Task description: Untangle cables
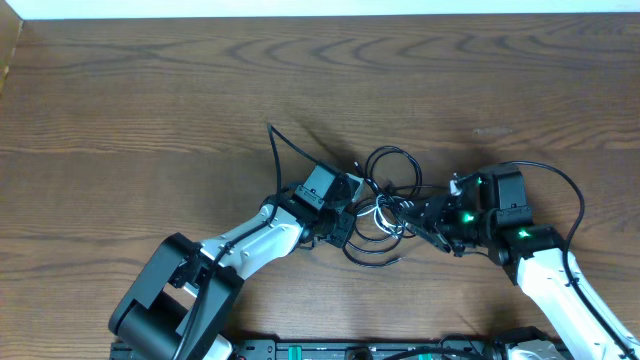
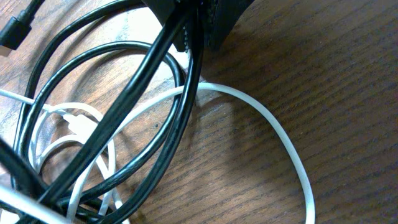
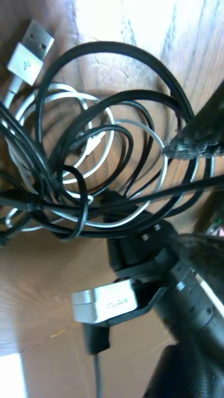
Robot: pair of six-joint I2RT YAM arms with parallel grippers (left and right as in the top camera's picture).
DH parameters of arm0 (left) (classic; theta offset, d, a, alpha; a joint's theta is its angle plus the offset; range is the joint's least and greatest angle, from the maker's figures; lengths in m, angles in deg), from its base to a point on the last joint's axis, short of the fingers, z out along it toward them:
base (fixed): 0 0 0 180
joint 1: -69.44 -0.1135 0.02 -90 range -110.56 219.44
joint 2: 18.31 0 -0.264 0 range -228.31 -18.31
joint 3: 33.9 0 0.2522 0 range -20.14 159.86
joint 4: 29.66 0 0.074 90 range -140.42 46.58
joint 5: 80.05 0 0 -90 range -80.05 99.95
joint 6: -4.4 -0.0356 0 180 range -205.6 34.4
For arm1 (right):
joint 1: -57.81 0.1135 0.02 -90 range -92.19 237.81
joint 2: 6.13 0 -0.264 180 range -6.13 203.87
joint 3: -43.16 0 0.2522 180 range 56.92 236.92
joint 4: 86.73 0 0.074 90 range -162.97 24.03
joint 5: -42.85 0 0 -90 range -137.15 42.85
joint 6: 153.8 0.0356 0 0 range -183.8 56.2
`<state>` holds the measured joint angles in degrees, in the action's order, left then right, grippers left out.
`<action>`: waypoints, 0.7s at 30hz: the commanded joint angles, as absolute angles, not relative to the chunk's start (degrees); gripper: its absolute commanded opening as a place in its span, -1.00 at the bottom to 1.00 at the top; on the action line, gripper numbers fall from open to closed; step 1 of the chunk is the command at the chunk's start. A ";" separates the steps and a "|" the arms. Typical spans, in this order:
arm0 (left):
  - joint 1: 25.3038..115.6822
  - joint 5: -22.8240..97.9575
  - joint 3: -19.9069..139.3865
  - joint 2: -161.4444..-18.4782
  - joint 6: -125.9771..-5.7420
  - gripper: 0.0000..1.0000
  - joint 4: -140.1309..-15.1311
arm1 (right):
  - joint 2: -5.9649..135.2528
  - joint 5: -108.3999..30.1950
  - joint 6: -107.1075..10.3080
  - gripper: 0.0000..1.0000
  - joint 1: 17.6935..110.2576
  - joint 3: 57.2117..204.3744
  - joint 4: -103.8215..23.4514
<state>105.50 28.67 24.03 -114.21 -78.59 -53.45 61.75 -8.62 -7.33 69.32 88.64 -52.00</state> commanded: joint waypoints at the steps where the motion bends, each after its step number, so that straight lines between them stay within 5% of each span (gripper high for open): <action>1: 105.13 27.25 23.11 -115.11 -79.33 -0.84 -53.58 | 61.88 -10.35 -3.99 -0.43 69.65 88.36 -53.09; 13: 105.13 27.25 23.11 -115.11 -79.33 -0.84 -53.56 | 61.88 -11.25 -3.61 -0.98 69.63 88.36 -53.14; 21: 105.13 27.25 23.11 -115.11 -79.33 -0.84 -53.60 | 61.81 1.98 -3.61 -0.98 67.70 88.36 -68.44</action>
